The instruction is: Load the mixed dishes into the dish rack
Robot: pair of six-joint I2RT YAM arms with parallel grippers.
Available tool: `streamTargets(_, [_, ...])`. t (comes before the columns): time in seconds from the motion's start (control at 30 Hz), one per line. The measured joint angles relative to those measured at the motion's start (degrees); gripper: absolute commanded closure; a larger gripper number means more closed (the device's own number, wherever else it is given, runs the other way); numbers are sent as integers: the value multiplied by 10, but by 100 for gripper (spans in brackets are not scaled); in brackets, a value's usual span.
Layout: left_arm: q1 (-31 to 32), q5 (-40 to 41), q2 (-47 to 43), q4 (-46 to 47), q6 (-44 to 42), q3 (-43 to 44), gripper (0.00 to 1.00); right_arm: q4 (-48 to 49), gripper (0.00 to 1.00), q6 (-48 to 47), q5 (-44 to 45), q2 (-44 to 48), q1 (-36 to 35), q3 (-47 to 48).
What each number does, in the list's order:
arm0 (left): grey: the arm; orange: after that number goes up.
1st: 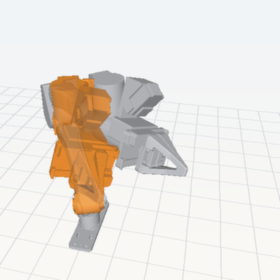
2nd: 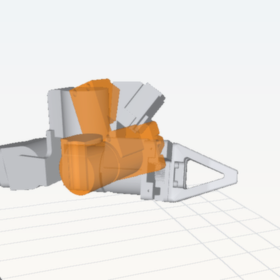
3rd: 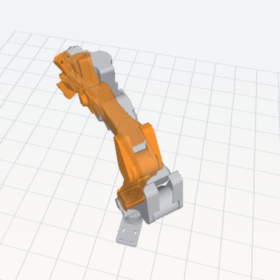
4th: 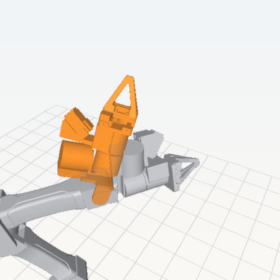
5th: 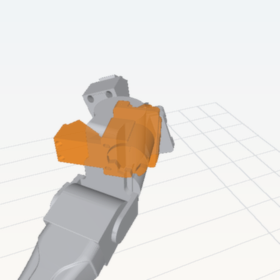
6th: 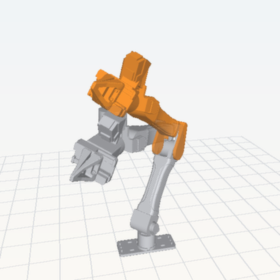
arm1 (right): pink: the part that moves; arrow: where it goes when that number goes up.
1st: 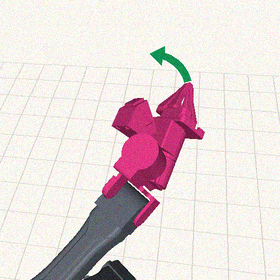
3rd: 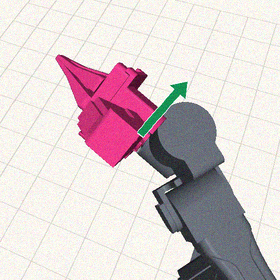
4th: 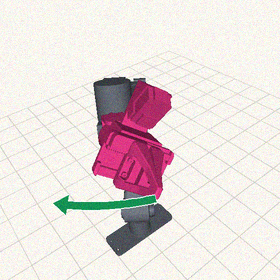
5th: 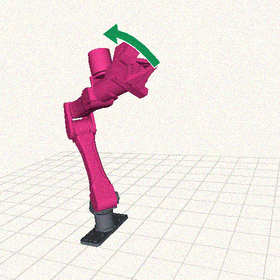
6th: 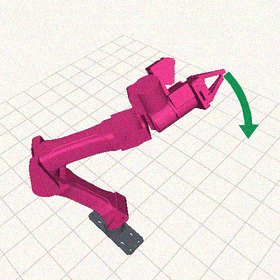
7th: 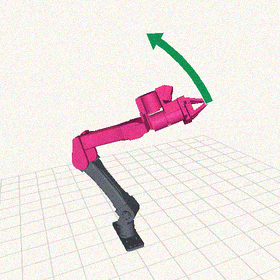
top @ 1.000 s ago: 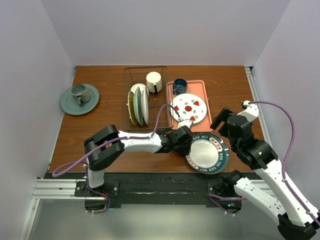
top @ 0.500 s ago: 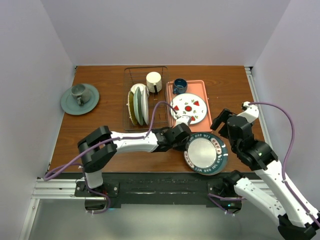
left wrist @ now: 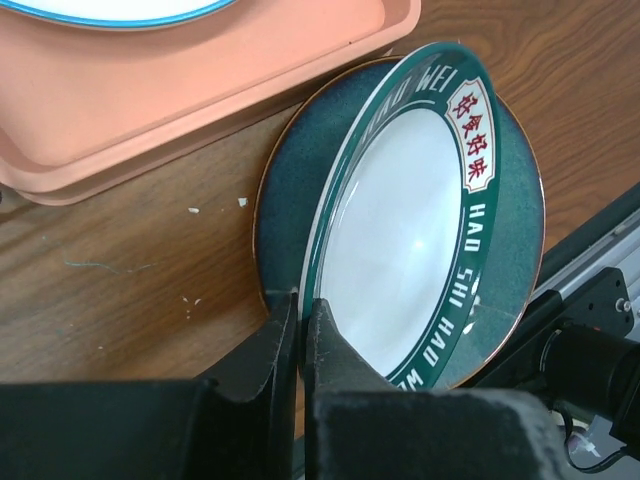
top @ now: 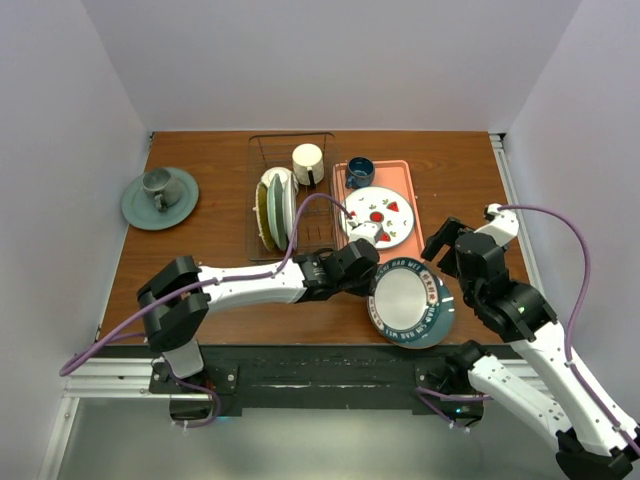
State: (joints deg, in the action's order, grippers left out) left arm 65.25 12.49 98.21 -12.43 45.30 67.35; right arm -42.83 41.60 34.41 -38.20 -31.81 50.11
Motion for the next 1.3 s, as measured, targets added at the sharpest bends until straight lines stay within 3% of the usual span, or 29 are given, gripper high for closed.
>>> streamTargets(0.3, [-28, -20, -18, -19, -33, 2, 100, 0, 10, 0, -1, 0, 0, 0])
streamTargets(0.63, [-95, -158, -94, 29, -45, -36, 100, 21, 8, -15, -12, 42, 0, -23])
streamTargets(0.9, [-162, -213, -127, 46, -55, -36, 100, 30, 7, -32, -20, 29, 0, -24])
streamTargets(1.3, [-263, -334, -174, 131, -34, -44, 100, 78, 29, -80, -105, 31, 0, -47])
